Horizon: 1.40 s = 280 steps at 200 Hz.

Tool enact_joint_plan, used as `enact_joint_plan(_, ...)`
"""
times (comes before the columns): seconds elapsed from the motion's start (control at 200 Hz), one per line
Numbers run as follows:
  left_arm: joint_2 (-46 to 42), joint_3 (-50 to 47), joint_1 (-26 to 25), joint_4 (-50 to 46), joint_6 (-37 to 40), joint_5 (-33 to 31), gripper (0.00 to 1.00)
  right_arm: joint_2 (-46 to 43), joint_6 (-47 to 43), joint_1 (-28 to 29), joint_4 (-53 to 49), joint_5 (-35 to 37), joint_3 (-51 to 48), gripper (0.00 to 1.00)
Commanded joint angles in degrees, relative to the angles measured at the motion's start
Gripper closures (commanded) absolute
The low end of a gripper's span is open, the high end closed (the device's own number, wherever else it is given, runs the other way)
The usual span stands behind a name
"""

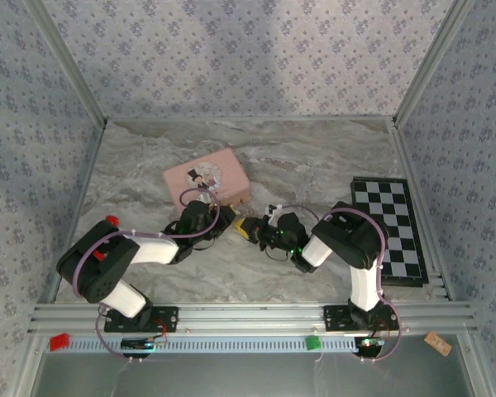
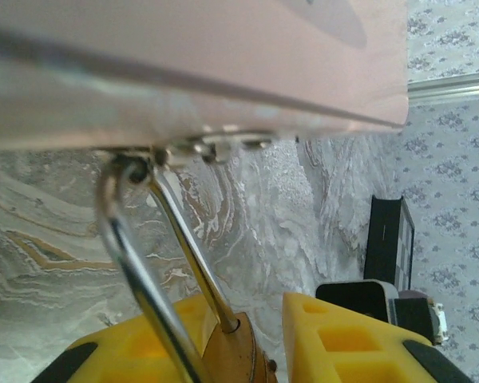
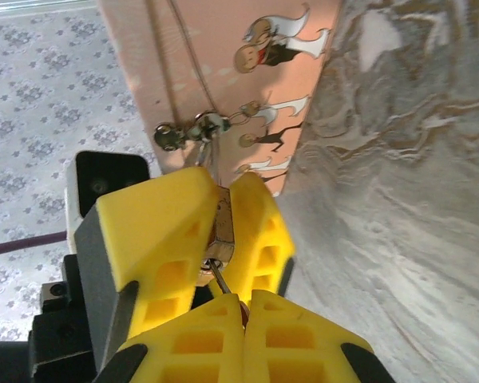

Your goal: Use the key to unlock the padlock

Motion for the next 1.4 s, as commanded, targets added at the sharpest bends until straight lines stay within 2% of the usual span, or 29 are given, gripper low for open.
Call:
enact_joint_plan(0.0, 0.85, 1.93, -1.35, 3.14, -1.09, 4.75, 0.71, 0.17, -0.03, 0.78, 2.29, 0.87, 1.74, 1.00)
enact_joint_plan(0.28, 0.34, 1.49, -1.41, 2.85, -1.10, 4.26, 0.75, 0.53, 0.10, 0.57, 2.30, 1.67, 0.53, 1.00)
enact_joint_plan(0.535, -0.46, 1.33, -0.91, 1.16, -0.56, 3.19, 0.62, 0.83, 0.24, 0.48, 2.31, 1.92, -0.16, 1.00)
enact_joint_plan(0.775, -0.99, 1.44, 0.88, 0.45, 0.27, 3.08, 0.62, 1.02, 0.50, 0.47, 2.20, 2.38, -0.80, 1.00)
enact_joint_plan(1.394, 2.06, 1.53, 2.53, 2.50, 0.85, 3.32, 0.75, 1.58, 0.46, 0.41, 2.25, 2.39, -0.72, 1.00)
